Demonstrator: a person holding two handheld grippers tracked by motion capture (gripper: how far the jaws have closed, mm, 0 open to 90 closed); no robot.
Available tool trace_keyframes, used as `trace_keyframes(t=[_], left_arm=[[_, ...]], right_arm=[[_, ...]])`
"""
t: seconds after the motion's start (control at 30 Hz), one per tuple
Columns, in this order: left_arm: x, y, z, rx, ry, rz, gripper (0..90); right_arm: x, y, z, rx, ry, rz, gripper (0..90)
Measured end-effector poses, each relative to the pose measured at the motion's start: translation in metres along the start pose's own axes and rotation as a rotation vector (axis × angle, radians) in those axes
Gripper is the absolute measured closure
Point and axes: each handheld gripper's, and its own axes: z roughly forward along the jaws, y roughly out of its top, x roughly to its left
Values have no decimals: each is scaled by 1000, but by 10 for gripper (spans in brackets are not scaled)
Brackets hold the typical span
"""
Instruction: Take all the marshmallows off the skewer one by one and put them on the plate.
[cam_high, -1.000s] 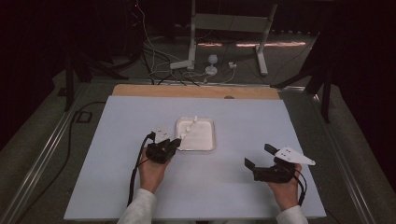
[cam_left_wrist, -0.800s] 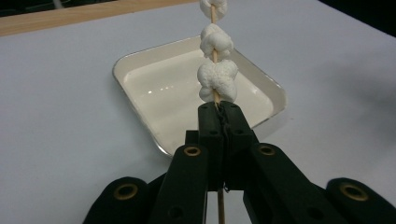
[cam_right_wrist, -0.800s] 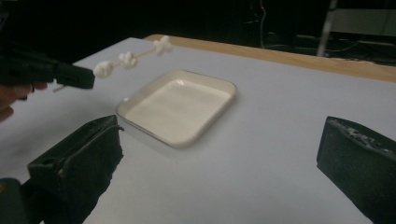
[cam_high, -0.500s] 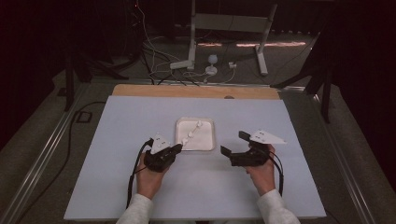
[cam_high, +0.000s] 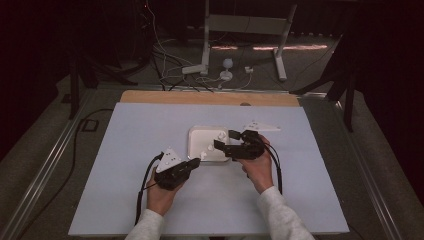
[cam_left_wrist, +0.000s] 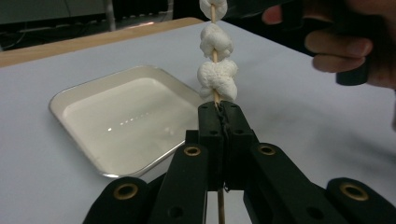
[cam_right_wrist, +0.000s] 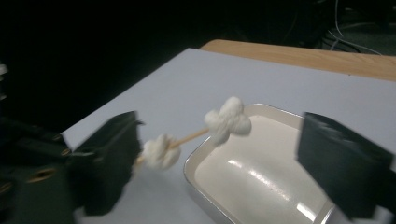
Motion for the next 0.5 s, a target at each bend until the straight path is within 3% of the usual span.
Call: trace_keyframes(t=[0.1,0.27,0.4,0.5], left_arm=[[1,-1,1,-2,-6,3,896],[2,-4,3,7,-11,4,894],[0,-6,8,37,-8,20,894],[-1,-6,10,54,7,44,897]], right_arm=[[1,-1,4,25,9,71,505],[0,0,4,49,54,170,606],[1,5,2,39,105,208,715],[5,10,0,38,103,193,748]])
